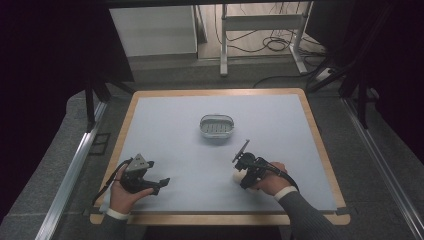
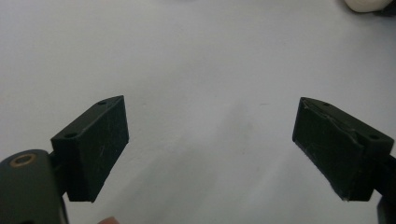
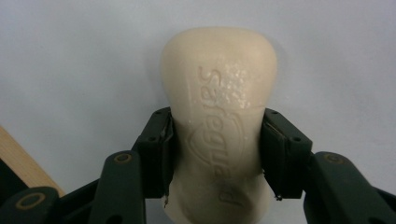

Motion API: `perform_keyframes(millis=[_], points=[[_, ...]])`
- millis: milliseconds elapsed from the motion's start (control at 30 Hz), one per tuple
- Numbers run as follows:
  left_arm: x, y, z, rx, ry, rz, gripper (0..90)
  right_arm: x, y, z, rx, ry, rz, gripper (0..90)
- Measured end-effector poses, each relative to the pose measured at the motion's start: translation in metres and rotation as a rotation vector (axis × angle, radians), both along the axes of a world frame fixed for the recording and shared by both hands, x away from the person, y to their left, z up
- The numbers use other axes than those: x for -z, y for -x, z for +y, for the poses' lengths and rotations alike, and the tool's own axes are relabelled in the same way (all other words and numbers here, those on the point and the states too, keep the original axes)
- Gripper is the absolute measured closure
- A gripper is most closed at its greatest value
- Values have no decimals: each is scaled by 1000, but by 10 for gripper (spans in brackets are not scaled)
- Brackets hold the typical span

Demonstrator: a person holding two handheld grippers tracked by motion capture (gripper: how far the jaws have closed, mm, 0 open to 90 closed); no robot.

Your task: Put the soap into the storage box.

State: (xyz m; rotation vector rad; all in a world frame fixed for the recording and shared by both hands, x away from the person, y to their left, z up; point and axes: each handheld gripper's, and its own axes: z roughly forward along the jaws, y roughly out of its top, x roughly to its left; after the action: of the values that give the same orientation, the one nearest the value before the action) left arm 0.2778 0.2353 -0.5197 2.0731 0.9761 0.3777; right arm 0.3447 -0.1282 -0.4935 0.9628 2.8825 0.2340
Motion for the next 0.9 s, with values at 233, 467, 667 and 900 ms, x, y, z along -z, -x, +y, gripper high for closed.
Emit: perform_keyframes(millis=[233, 467, 667, 900], points=[[0, 0, 0, 0, -2, 1, 112, 2, -3, 2, -3, 0, 9, 492], [0, 0, 2, -4, 3, -3, 112, -4, -3, 3, -11, -10, -12, 496], [0, 0, 2, -3, 3, -3, 112, -23, -6, 0, -11, -46, -51, 496], [0, 0, 2, 0, -1, -3, 112, -36, -13, -2, -21, -76, -75, 496]])
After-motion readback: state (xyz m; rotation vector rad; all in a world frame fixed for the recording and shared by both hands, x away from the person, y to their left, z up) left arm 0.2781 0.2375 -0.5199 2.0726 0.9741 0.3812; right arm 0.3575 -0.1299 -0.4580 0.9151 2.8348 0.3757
